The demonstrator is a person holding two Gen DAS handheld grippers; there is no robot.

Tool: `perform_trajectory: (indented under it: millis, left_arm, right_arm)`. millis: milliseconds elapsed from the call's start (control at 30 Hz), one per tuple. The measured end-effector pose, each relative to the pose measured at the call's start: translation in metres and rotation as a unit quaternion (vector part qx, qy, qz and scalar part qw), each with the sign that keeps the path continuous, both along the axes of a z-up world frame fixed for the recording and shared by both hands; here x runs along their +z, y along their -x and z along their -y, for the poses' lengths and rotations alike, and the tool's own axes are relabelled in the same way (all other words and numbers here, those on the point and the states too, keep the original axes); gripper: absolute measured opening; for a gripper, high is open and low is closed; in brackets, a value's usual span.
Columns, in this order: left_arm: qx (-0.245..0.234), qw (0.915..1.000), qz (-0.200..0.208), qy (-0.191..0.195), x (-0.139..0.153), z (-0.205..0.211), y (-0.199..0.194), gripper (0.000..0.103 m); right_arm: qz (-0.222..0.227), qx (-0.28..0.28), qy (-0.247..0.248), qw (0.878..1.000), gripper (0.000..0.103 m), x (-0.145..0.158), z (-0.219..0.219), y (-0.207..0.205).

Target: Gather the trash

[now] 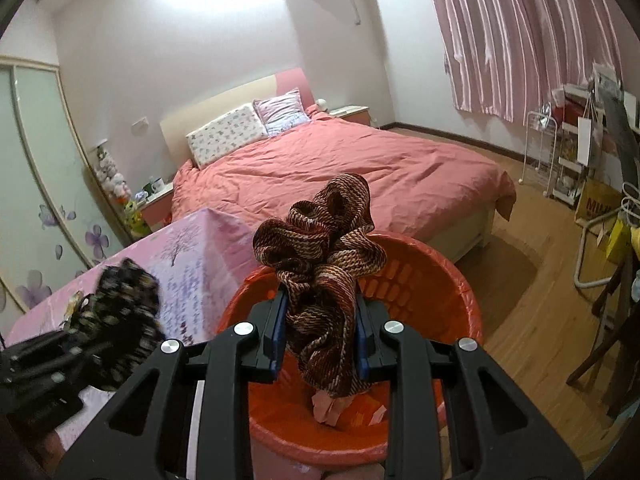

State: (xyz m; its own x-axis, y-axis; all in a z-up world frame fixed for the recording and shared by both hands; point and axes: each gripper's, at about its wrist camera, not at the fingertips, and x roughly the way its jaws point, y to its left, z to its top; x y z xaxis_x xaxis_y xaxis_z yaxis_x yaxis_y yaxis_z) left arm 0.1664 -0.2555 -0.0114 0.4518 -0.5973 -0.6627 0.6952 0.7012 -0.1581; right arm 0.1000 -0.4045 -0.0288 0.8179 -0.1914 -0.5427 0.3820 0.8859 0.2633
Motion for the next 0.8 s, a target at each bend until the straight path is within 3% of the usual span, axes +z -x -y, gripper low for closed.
perform_trajectory:
  millis: [100, 167, 333, 600, 700, 800]
  left_arm:
    - [0.004, 0.9997, -0.009, -0.023, -0.014, 0.021, -0.012, 0.035]
    - [0.010, 0.9991, -0.019, -0.036, -0.026, 0.028, -0.022, 0.045]
    - [0.032, 0.9979, -0.032, -0.046, -0.039, 0.015, -0.035, 0.067]
    - [0.091, 0.9947, -0.015, -0.046, -0.028, -0.041, -0.038, 0.073]
    - [0.144, 0.9882, -0.003, -0.051, -0.023, -0.085, -0.049, 0.076]
    - [0.212, 0.9758, 0.002, -0.055, -0.019, -0.140, -0.065, 0.077]
  right_arm:
    - [-0.011, 0.008, -0.013, 1.000, 0.037, -0.010, 0.012, -0.006]
    - [-0.021, 0.007, -0.015, 1.000, 0.053, -0.017, 0.016, -0.011]
    - [-0.033, 0.009, -0.015, 0.999, 0.057, -0.026, 0.013, -0.007]
    - [-0.039, 0.015, -0.003, 0.999, 0.060, -0.020, -0.008, -0.001]
    - [-0.046, 0.031, 0.007, 0.998, 0.060, -0.020, -0.023, -0.005]
    - [-0.053, 0.053, 0.016, 0.997, 0.060, -0.021, -0.048, -0.009]
